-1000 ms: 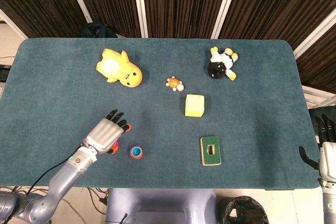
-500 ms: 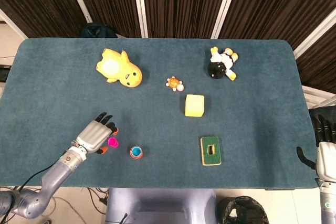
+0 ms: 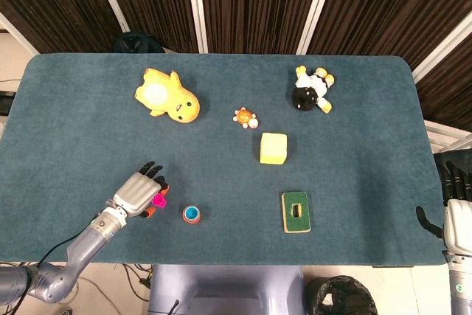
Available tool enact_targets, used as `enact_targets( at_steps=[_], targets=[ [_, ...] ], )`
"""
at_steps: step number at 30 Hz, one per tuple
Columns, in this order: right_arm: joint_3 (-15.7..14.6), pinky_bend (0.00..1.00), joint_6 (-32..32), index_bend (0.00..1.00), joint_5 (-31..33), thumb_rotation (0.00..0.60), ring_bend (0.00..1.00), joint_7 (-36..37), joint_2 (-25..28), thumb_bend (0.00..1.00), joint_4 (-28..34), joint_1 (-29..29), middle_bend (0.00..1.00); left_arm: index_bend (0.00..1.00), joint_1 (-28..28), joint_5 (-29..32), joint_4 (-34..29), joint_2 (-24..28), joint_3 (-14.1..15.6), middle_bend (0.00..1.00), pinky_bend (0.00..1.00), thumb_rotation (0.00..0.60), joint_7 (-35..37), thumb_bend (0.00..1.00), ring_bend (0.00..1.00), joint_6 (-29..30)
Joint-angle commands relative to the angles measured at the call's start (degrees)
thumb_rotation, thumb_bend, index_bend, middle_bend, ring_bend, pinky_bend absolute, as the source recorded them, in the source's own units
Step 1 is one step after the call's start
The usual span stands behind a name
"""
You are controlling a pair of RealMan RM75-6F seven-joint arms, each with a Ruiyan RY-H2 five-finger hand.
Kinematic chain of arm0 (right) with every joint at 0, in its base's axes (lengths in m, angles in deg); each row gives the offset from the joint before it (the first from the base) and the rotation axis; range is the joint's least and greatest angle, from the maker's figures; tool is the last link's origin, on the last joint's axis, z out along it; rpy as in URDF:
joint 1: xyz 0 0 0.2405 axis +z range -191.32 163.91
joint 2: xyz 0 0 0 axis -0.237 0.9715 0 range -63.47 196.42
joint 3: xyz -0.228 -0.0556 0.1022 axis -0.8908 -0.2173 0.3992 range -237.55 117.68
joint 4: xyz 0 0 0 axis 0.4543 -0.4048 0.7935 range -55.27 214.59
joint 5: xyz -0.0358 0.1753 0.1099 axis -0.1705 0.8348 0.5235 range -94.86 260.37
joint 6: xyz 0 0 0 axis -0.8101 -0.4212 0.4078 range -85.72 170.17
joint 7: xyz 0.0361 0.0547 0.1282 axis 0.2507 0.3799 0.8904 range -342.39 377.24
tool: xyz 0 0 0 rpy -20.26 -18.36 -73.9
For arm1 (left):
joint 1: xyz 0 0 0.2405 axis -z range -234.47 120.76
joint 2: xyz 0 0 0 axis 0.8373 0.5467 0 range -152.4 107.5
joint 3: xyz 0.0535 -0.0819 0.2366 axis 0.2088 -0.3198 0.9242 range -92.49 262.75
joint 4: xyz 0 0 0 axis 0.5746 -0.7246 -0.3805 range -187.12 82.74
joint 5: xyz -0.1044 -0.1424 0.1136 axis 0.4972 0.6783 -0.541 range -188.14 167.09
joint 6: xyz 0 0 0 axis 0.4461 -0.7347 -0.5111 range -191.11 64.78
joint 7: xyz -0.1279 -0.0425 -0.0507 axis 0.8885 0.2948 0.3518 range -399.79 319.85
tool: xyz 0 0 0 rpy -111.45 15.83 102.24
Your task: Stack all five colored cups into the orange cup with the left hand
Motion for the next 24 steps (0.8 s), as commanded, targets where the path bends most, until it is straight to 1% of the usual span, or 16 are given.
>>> enact_targets(
  at_steps=[1, 10, 15, 18, 24],
  targets=[
    [0.0, 0.0, 0.0, 0.06, 0.0, 0.6, 0.07, 0.1, 0.0, 0.37, 0.0, 0.0, 0.05, 0.46, -0.1, -0.5, 0.2, -0.2, -0.2, 0.32, 0.07, 0.6, 0.1, 0.26, 0.07, 0.0],
    [0.1, 0.0, 0.1, 0.06, 0.0, 0.6, 0.07, 0.6, 0.1, 0.37, -0.1, 0.0, 0.05, 0.5, -0.5, -0.7, 0.7, -0.8, -0.9, 0.35, 0.07, 0.6, -0.6, 0.32, 0.08, 0.1],
    [0.1, 0.0, 0.1, 0.06, 0.1, 0.6, 0.07, 0.7, 0.0, 0.37, -0.1, 0.0, 0.05, 0.5, -0.7, -1.0, 0.1, -0.6, -1.4, 0.36, 0.07, 0.6, -0.7, 0.34, 0.08, 0.2],
    [0.1, 0.0, 0.1, 0.07, 0.2, 0.6, 0.07, 0.7, 0.0, 0.37, -0.1, 0.0, 0.05, 0.5, -0.7, -1.5, -1.1, 0.1, -2.1, 0.36, 0.07, 0.6, -0.2, 0.34, 0.08, 0.7],
    [0.2, 0.0, 0.1, 0.07, 0.2, 0.6, 0.07, 0.8, -0.1, 0.37, -0.1, 0.0, 0.05, 0.5, -0.3, -4.1, -7.2, 3.2, -4.2, 0.36, 0.08, 0.6, 0.1, 0.33, 0.08, 2.5]
  ],
)
